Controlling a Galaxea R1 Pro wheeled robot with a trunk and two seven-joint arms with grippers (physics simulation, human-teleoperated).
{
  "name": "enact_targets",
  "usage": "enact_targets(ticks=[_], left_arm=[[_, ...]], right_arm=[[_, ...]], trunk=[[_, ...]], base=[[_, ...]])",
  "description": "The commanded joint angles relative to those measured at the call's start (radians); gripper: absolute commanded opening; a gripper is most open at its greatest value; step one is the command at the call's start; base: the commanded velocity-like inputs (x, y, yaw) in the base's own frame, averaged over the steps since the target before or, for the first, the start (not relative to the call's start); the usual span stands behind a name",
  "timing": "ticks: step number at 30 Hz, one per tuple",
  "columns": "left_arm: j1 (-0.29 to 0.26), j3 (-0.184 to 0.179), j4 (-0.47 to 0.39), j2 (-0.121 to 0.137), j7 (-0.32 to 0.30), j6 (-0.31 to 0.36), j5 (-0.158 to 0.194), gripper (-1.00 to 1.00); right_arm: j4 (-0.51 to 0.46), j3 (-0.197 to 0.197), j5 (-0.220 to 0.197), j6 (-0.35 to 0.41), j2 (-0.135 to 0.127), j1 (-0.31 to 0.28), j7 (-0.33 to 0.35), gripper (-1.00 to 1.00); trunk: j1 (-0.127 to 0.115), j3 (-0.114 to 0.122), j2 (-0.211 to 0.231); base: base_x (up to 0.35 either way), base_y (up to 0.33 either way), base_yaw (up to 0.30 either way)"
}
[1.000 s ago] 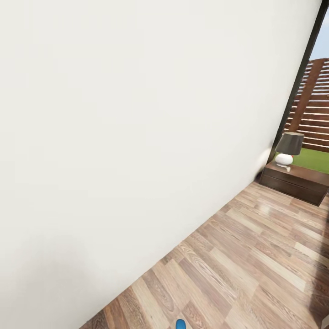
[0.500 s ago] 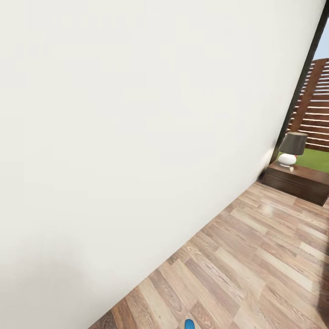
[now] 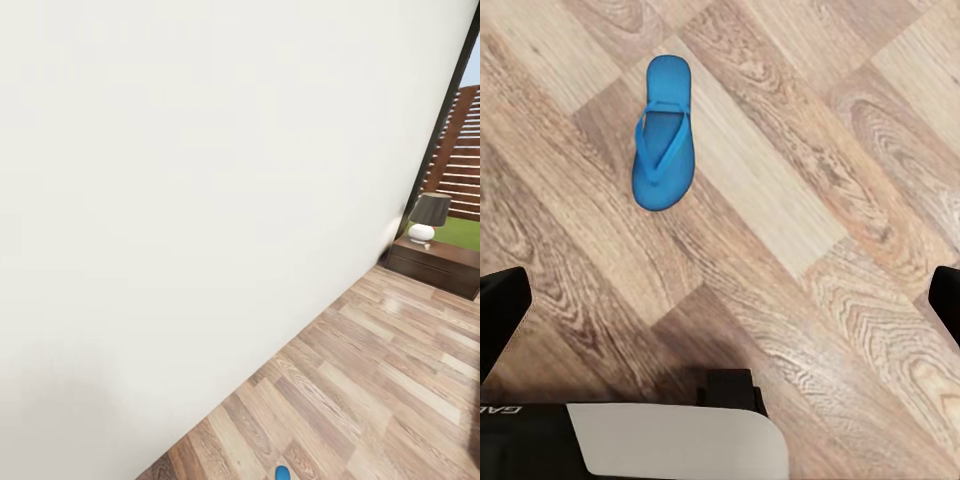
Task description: In the bedroom, move the book from the bed onto either nightstand, and place the two sandals side by side next to the bed.
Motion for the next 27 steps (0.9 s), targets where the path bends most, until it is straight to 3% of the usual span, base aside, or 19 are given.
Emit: enact_targets(ticks=[1,11,27], left_arm=[[0.000,0.002,0.001,-0.001,0.000,-0.003,0.001,1.00],[0.000,0.002,0.001,-0.001,0.000,-0.003,0.001,1.00],[0.000,0.002,0.001,-0.001,0.000,-0.003,0.001,1.00]], right_arm=[[-0.001,-0.001,0.000,-0.001,0.000,0.000,0.001,1.00],[-0.001,-0.001,0.000,-0.001,0.000,0.001,0.001,1.00],[-0.001,-0.001,0.000,-0.001,0.000,0.001,0.001,1.00]], trunk=[[0.000,-0.001,0.000],[0.000,-0.001,0.000],[0.000,-0.001,0.000]], base=[[0.000,0.222,0.000],[0.000,0.206,0.000],[0.000,0.012,0.000]])
